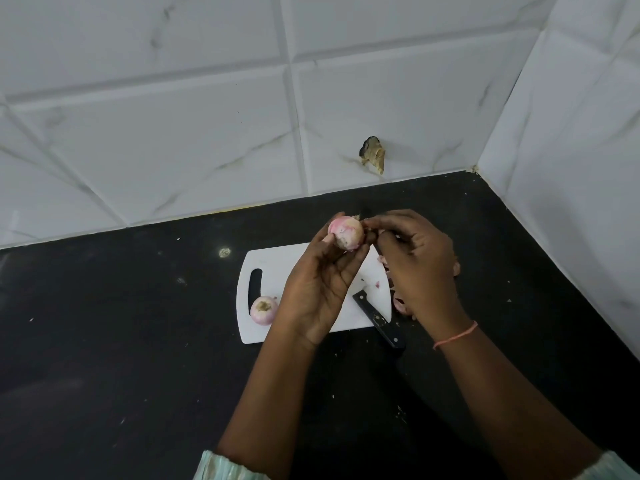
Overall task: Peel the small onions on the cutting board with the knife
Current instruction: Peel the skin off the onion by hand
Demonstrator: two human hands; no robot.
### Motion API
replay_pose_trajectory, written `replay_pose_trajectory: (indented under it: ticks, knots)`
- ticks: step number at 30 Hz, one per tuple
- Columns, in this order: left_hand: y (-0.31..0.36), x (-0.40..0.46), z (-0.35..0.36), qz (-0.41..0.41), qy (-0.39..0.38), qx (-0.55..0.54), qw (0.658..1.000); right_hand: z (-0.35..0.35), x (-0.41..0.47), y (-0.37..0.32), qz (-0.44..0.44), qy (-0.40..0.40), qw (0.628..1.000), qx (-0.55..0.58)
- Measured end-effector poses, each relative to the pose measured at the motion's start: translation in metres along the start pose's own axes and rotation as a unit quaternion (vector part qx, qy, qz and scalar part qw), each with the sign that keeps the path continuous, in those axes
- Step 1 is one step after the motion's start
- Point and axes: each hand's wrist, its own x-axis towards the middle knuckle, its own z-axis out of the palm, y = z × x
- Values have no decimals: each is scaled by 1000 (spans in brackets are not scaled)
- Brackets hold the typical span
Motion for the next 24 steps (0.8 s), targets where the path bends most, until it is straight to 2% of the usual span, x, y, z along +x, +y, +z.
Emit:
replay_pose_trajectory:
  ticks: [5, 12, 16, 24]
  knots:
    - [0, 3, 0, 8, 19, 15, 1000, 1, -3, -8, -8, -50, 998, 33]
    - [-5, 2, 6, 36, 72, 54, 995, 4, -5, -1, -72, -36, 996, -47]
    - [-8, 0, 5, 64, 70, 104, 990, 7, -7, 0, -82, -33, 994, -58]
    - [-6, -2, 4, 67, 64, 64, 994, 7, -6, 2, -78, -42, 993, -77]
